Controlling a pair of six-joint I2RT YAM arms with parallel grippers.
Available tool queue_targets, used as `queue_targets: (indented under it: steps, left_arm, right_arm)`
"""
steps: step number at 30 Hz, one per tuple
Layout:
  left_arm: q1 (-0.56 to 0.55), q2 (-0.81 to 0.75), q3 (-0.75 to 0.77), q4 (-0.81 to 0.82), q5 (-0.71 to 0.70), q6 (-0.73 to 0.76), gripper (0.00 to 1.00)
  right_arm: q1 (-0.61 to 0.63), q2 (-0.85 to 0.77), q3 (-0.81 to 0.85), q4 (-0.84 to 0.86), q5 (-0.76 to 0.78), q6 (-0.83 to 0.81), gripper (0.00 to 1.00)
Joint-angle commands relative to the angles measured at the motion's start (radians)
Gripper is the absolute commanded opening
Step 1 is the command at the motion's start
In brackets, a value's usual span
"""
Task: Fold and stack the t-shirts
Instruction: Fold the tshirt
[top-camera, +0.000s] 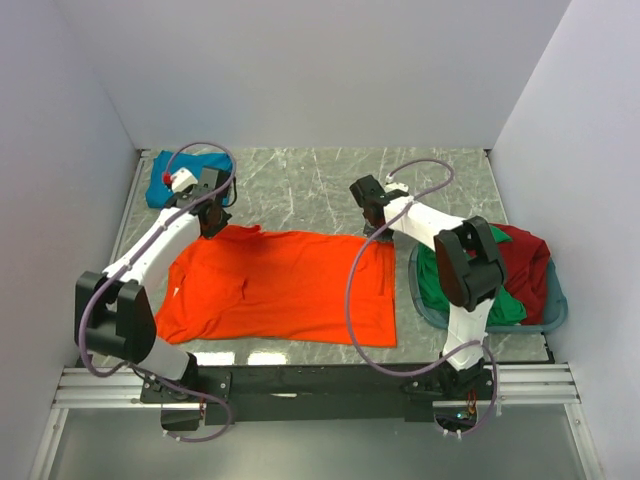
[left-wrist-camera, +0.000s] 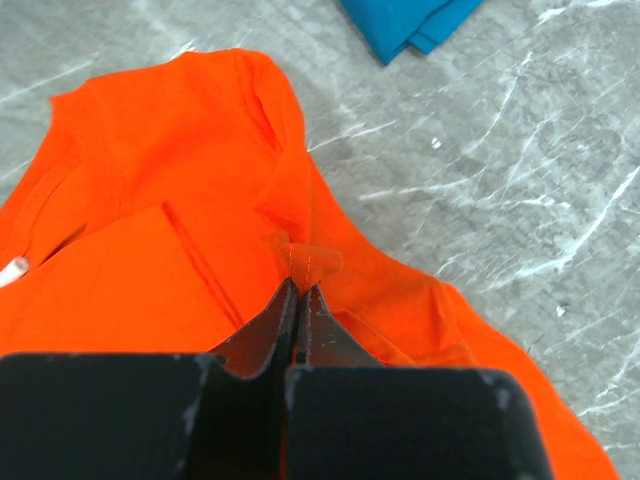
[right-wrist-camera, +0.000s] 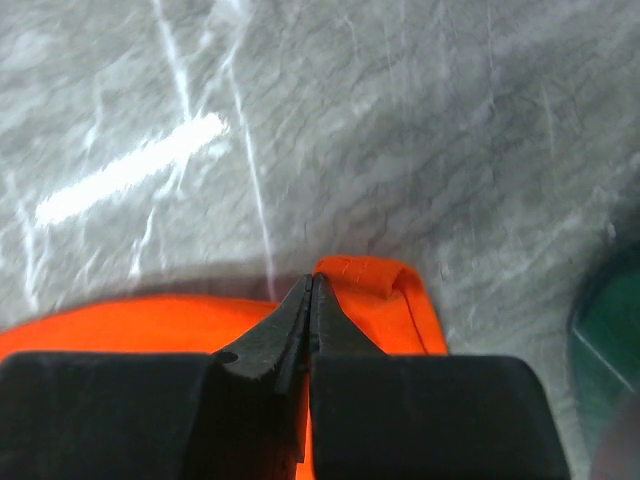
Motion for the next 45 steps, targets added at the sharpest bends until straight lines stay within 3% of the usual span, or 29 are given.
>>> queue_targets:
  steps: [1, 14, 30, 45]
  left_arm:
    - [-0.005, -0.071, -0.034, -0.025, -0.030, -0.040, 0.00]
    - [-0.005, -0.309, -0.233, -0.160, -0.021, -0.161, 0.00]
    - [-0.005, -0.547, -0.263, -0.466, -0.059, -0.382, 0.00]
    - [-0.020, -0.751, -0.459, -0.479, 0.105, -0.497, 0.00]
  right_arm:
    - [0.029, -0.104, -0.040, 0.031, 0.044, -0.012, 0.00]
    - [0.096, -0.243, -0.146, 0.036, 0.094, -0.031, 0.00]
    - [0.124, -0.354, -0.232, 0.090, 0.048, -0.130, 0.00]
    - [0.135, -0.395, -0.335, 0.145, -0.004, -0.159, 0.00]
